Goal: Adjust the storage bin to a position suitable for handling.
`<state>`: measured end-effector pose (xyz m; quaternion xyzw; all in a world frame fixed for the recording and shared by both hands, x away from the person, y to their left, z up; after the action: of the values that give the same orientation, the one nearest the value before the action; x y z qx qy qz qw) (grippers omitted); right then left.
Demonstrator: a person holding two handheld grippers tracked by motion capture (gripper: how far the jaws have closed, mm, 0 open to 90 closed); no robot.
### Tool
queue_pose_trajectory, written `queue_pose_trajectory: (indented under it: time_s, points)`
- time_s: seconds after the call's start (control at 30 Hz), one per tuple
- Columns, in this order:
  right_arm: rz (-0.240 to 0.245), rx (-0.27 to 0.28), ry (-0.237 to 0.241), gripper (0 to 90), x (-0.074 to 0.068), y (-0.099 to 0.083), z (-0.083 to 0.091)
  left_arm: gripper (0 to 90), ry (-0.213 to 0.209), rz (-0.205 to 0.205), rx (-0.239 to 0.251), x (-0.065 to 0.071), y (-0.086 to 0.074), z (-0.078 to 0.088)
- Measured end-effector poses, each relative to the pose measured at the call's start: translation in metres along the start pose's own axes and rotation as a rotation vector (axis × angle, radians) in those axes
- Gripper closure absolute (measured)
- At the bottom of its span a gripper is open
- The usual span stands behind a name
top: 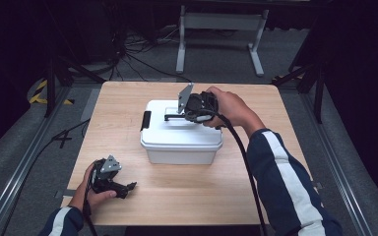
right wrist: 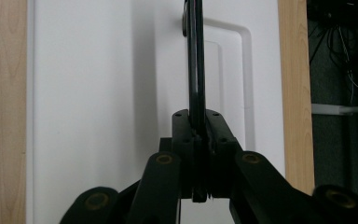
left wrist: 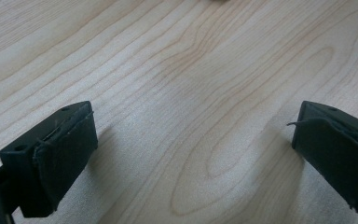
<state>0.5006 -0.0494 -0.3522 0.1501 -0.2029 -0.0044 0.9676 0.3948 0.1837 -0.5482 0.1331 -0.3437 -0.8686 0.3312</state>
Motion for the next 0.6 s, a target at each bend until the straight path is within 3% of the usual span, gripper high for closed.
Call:
queue_pose_trajectory:
  time_s: [0.6]
  points:
    - [0.000,0.027,-0.010,84.9,0.005,0.003,0.016,0.4,0.005,-0.004,0.004,-0.001,0.000,0.000]
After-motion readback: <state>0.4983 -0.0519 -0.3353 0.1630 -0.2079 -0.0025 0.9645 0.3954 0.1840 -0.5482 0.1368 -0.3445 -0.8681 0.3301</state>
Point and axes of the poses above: each handheld gripper's, and its own axes: z roughly backward along the jaws, y roughly out of its top, x roughly to its right, the point moved 9 cm from there along -z, roughly forward along the jaws, and after that the axes turned 2 degrees about -z, right-handed, at the moved point
